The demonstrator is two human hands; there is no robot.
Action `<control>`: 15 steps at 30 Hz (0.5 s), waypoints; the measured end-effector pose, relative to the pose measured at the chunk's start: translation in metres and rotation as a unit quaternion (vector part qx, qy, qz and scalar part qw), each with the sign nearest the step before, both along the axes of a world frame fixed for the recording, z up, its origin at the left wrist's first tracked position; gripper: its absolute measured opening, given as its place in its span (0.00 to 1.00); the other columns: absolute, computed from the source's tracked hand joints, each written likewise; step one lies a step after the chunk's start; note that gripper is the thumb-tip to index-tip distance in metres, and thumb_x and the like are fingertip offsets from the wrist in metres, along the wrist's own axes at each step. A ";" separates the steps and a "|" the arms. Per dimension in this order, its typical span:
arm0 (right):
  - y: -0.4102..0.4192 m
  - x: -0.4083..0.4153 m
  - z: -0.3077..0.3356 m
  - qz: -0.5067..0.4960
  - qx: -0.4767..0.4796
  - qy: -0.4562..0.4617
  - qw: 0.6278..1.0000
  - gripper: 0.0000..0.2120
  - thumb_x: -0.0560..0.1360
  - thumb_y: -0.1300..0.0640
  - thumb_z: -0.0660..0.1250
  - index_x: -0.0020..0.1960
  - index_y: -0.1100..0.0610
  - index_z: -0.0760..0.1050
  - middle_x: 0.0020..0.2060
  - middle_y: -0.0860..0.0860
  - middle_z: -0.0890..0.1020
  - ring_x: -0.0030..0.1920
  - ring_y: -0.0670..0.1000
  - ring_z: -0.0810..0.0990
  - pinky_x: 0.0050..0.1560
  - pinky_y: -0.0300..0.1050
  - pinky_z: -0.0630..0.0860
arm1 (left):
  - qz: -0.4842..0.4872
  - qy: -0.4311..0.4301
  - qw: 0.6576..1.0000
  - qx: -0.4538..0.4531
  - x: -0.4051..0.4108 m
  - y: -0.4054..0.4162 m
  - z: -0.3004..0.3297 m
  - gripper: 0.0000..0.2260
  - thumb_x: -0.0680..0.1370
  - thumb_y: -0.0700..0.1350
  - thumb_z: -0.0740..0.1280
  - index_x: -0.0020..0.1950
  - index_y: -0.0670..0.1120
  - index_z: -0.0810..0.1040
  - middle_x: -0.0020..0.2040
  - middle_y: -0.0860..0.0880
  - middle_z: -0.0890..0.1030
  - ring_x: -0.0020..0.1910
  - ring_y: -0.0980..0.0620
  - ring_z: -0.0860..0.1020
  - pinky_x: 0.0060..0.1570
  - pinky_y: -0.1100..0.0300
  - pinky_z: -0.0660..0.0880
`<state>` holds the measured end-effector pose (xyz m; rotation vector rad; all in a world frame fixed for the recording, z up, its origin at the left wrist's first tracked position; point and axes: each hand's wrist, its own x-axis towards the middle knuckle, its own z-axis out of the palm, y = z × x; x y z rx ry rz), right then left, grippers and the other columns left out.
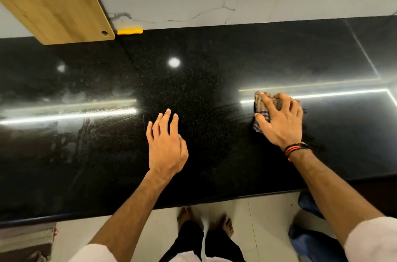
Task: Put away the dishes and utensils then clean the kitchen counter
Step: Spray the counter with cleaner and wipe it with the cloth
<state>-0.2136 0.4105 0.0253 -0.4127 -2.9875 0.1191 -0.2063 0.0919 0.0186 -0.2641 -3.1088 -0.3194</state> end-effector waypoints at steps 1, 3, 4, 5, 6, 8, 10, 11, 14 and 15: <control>-0.016 -0.006 -0.001 0.015 0.003 0.005 1.000 0.31 0.71 0.35 0.56 0.73 0.42 0.69 0.68 0.57 0.68 0.65 0.62 0.64 0.69 0.61 0.62 | 0.000 0.000 1.000 -0.001 0.000 0.000 0.000 0.28 0.77 0.49 0.51 0.76 0.44 0.64 0.78 0.44 0.60 0.78 0.44 0.57 0.75 0.41 0.53; -0.054 -0.021 -0.001 0.051 0.003 0.002 0.999 0.30 0.71 0.35 0.57 0.72 0.41 0.70 0.68 0.56 0.69 0.65 0.62 0.66 0.69 0.60 0.62 | 0.000 0.001 1.000 -0.004 0.000 0.000 0.000 0.28 0.76 0.49 0.51 0.76 0.44 0.65 0.78 0.44 0.61 0.78 0.43 0.57 0.75 0.40 0.54; -0.075 -0.029 -0.001 0.072 -0.002 0.000 0.997 0.30 0.71 0.35 0.58 0.72 0.40 0.70 0.68 0.56 0.69 0.65 0.62 0.66 0.69 0.60 0.62 | -0.001 0.002 1.000 -0.002 0.000 0.000 0.000 0.28 0.76 0.49 0.52 0.76 0.44 0.65 0.78 0.44 0.61 0.77 0.43 0.58 0.75 0.41 0.54; -0.096 -0.036 -0.002 0.094 -0.009 -0.001 0.996 0.31 0.70 0.35 0.58 0.72 0.41 0.70 0.69 0.56 0.70 0.65 0.62 0.67 0.70 0.60 0.62 | -0.001 0.004 1.000 0.002 -0.001 0.000 0.000 0.28 0.76 0.49 0.53 0.75 0.44 0.66 0.77 0.44 0.62 0.77 0.43 0.59 0.75 0.41 0.55; -0.117 -0.044 -0.002 0.114 -0.017 -0.001 0.993 0.31 0.70 0.35 0.58 0.71 0.41 0.71 0.69 0.56 0.70 0.65 0.62 0.67 0.70 0.61 0.61 | 0.000 0.010 1.000 0.013 -0.003 -0.001 0.000 0.27 0.75 0.49 0.54 0.74 0.44 0.68 0.76 0.44 0.64 0.76 0.43 0.61 0.74 0.41 0.56; -0.158 -0.055 -0.003 0.149 -0.027 -0.001 0.988 0.30 0.69 0.35 0.58 0.70 0.42 0.72 0.69 0.56 0.70 0.66 0.62 0.66 0.70 0.63 0.60 | 0.012 0.027 0.998 0.050 -0.012 -0.002 0.004 0.26 0.73 0.49 0.55 0.70 0.44 0.72 0.73 0.45 0.69 0.72 0.43 0.66 0.71 0.43 0.61; -0.186 -0.063 -0.003 0.173 -0.033 -0.009 0.984 0.30 0.70 0.34 0.57 0.70 0.42 0.72 0.70 0.56 0.69 0.67 0.62 0.66 0.71 0.63 0.58 | 0.024 0.039 0.995 0.090 -0.030 -0.004 0.012 0.26 0.71 0.47 0.55 0.68 0.45 0.74 0.71 0.46 0.71 0.69 0.45 0.69 0.69 0.45 0.63; -0.193 -0.066 -0.003 0.178 -0.039 -0.014 0.983 0.30 0.71 0.34 0.56 0.70 0.41 0.71 0.70 0.55 0.69 0.68 0.61 0.65 0.71 0.63 0.57 | 0.025 0.041 0.993 0.104 -0.041 -0.005 0.015 0.27 0.70 0.47 0.55 0.68 0.45 0.74 0.71 0.46 0.71 0.69 0.45 0.68 0.69 0.45 0.63; -0.191 -0.069 -0.004 0.181 -0.054 -0.006 0.982 0.28 0.73 0.33 0.54 0.70 0.42 0.71 0.70 0.55 0.68 0.68 0.60 0.65 0.73 0.62 0.57 | 0.008 0.055 0.991 0.119 -0.082 -0.006 0.020 0.29 0.69 0.46 0.56 0.71 0.44 0.71 0.73 0.45 0.68 0.72 0.45 0.66 0.70 0.44 0.62; -0.188 -0.070 -0.004 0.181 -0.053 -0.003 0.982 0.28 0.74 0.33 0.55 0.71 0.41 0.71 0.70 0.54 0.69 0.68 0.60 0.65 0.73 0.61 0.58 | 0.008 0.061 0.992 0.107 -0.098 -0.006 0.019 0.28 0.71 0.47 0.57 0.72 0.44 0.70 0.74 0.44 0.67 0.73 0.44 0.65 0.71 0.44 0.62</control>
